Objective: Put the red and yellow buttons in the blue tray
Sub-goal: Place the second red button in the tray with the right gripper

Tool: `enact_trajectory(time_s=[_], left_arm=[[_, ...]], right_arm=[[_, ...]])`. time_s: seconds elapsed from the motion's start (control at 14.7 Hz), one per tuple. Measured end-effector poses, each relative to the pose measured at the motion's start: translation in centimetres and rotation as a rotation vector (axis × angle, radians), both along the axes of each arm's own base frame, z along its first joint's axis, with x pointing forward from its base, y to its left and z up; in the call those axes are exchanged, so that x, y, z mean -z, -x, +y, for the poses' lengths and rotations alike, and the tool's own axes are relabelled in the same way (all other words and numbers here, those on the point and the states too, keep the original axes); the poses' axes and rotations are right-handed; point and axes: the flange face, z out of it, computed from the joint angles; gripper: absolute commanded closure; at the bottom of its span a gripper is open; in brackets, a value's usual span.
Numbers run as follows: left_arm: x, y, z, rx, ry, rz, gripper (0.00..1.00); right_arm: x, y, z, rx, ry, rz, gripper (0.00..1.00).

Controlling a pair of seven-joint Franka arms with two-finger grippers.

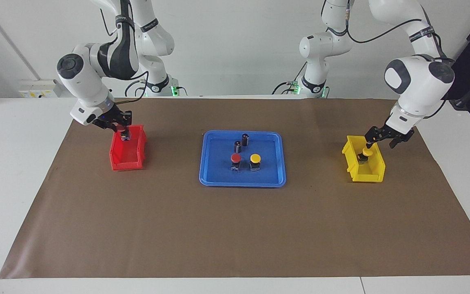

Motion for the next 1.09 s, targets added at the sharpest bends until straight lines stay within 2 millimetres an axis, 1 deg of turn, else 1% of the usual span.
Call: enact_trajectory(time_s=[0.07,0.14,0.2,0.27,0.34,0.41,0.48,0.54,0.61,0.68,0.75,0.82,0.88,0.95,1.09], left_arm=[[0.3,-0.1,-0.1,-0.001,0.001,0.004,0.32],[0.3,-0.1,-0.4,-0.007,0.001,0.004,0.32],[0.3,-0.1,-0.9,-0.009,0.002,0.004,0.32],[0.3,-0.2,-1.6,-0.01,0.002,0.004,0.32],[0.3,-0.2,-2.1,-0.01,0.002,0.005,0.32],[0.3,-0.2,-2.4,-0.01,0.002,0.005,0.32],[0.4,-0.2,-2.4,-0.014,0.002,0.007,0.32],[0.5,-0.1,-2.3,-0.021,0.002,0.01,0.32],[0.8,0.1,-2.1,-0.027,0.003,0.017,0.32],[1.2,0.3,-1.9,-0.031,0.003,0.025,0.32],[1.5,0.5,-1.8,-0.037,0.003,0.033,0.32],[1.7,0.7,-1.8,-0.044,0.004,0.038,0.32],[1.9,0.7,-1.7,-0.048,0.004,0.04,0.32],[1.9,0.8,-1.7,-0.051,0.004,0.039,0.32],[1.9,0.7,-1.7,-0.056,0.003,0.03,0.32]], right_arm=[[-1.7,-1.1,1.0,0.004,-0.009,0.006,0.74],[-3.4,-2.3,2.8,0.021,-0.017,0.008,0.74],[-5.3,-3.5,5.3,0.042,-0.018,0.004,0.74],[-6.9,-4.6,8.4,0.064,-0.015,-0.011,0.74],[-8.0,-5.5,11.8,0.095,-0.018,-0.027,0.74],[-8.5,-6.0,15.4,0.132,-0.03,-0.043,0.74],[-8.5,-6.2,19.0,0.165,-0.044,-0.062,0.74],[-8.2,-6.2,22.5,0.196,-0.052,-0.084,0.74],[-7.4,-6.2,25.9,0.222,-0.059,-0.109,0.75],[-6.2,-6.1,28.9,0.236,-0.066,-0.128,0.75],[-4.5,-6.1,31.5,0.237,-0.071,-0.137,0.75],[-2.8,-6.0,33.2,0.234,-0.071,-0.138,0.75],[-1.2,-5.9,34.0,0.232,-0.068,-0.134,0.75],[-0.1,-6.0,33.9,0.235,-0.062,-0.127,0.75],[0.7,-6.4,32.8,0.252,-0.06,-0.132,0.75]])
